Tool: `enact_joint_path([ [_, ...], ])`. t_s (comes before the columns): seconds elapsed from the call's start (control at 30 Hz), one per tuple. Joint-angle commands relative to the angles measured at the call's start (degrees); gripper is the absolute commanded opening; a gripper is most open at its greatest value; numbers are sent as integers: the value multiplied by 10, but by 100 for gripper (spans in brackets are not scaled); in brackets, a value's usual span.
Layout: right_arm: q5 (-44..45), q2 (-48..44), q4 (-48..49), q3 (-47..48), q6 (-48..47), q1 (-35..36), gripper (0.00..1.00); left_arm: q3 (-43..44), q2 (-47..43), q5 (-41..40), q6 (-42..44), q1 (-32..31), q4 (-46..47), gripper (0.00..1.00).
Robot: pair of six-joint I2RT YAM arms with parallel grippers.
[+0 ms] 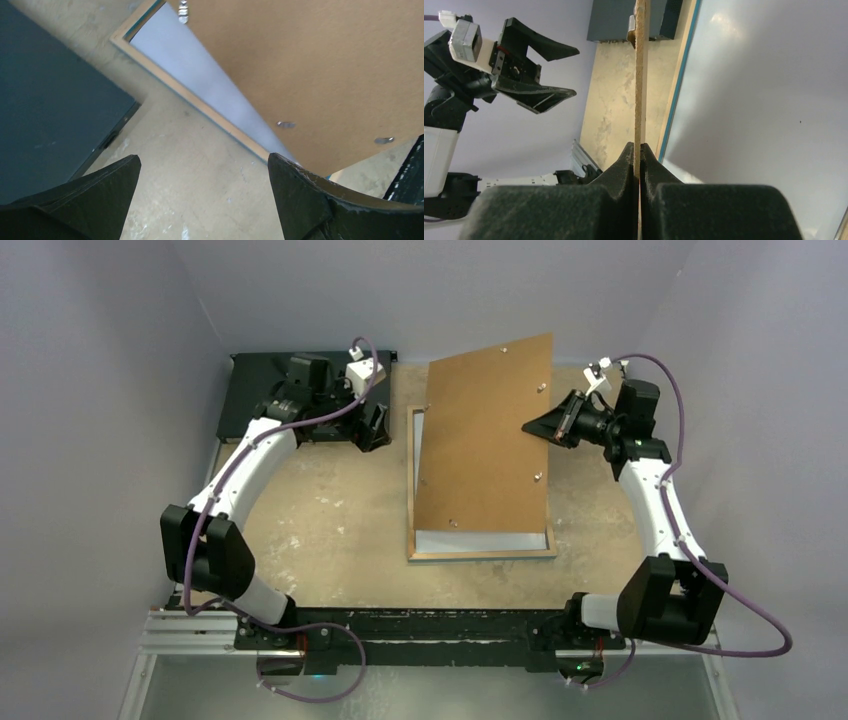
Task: Put the photo into the frame
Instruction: Place the photo frame item in the photo frame.
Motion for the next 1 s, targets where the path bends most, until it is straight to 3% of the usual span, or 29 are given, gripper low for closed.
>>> enact_joint_path([
  [0.0, -40, 2, -2, 9, -34, -3, 0, -10, 3, -16, 58, 26, -54, 98],
  [0.47, -53, 37, -6, -14, -32, -3, 0, -53, 27, -34, 96, 50, -60, 96],
  [0.97, -84, 92, 19, -8, -29, 5, 0, -78, 52, -38, 73, 62, -16, 90],
])
